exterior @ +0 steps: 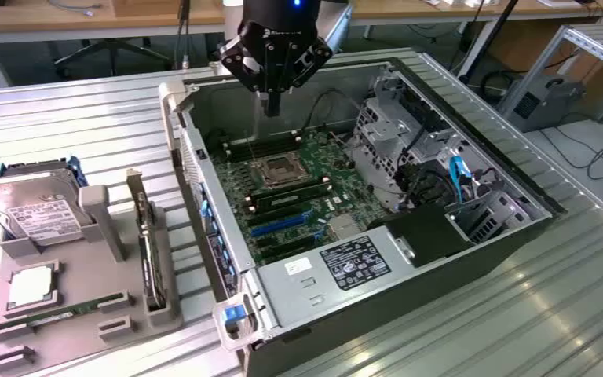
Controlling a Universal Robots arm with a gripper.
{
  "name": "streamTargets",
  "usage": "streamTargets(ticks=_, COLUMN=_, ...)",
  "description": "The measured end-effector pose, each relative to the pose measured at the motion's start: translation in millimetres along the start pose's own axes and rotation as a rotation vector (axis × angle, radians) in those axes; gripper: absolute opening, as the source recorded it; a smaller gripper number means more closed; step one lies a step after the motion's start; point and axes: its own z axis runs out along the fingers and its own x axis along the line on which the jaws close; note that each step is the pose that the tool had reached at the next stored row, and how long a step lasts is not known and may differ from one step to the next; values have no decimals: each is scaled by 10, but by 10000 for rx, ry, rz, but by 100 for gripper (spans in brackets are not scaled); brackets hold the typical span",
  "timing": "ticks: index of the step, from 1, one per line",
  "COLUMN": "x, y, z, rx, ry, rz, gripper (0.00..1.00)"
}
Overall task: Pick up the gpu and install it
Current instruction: 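Reach for the gpu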
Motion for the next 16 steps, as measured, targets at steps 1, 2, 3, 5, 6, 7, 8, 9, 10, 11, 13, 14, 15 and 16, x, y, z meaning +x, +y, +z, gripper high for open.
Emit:
streamTargets(ticks=1, x=0, y=0, z=0, rx=0, ry=0, rz=0, gripper=11)
streamTargets(ticks=2, x=31, y=-2, z=-1, rx=0, ry=0, rz=0, gripper=11)
streamTargets(ticks=3, x=58, y=-4, z=-1, rx=0, ry=0, rz=0, gripper=11)
streamTargets(ticks=5, x=110, y=-8, z=-3, rx=-1, ry=0, rz=0, gripper=11)
streamTargets(ticks=6, x=121, y=-9, z=-3, rx=0, ry=0, rz=0, gripper=11)
streamTargets(ticks=7, x=126, y=-9, z=-3, rx=0, ry=0, rz=0, gripper=11)
streamTargets(ticks=8, x=129, y=-10, z=-4, rx=0, ry=0, rz=0, gripper=11)
streamTargets(ticks=9, x=137, y=-10, z=-4, rx=0, ry=0, rz=0, gripper=11)
streamTargets(ticks=10, x=141, y=-11, z=-4, rx=0, ry=0, rz=0, gripper=11)
streamTargets(ticks=11, x=145, y=-11, z=-4, rx=0, ry=0, rz=0, gripper=11)
streamTargets(ticks=13, x=152, y=-11, z=-4, rx=0, ry=0, rz=0, gripper=11)
streamTargets(ticks=14, x=155, y=-12, z=-4, rx=0, ry=0, rz=0, gripper=11)
streamTargets(ticks=15, x=159, y=-12, z=-4, rx=0, ry=0, rz=0, gripper=11)
streamTargets(ticks=16, x=162, y=-12, z=-4, rx=0, ry=0, rz=0, gripper=11)
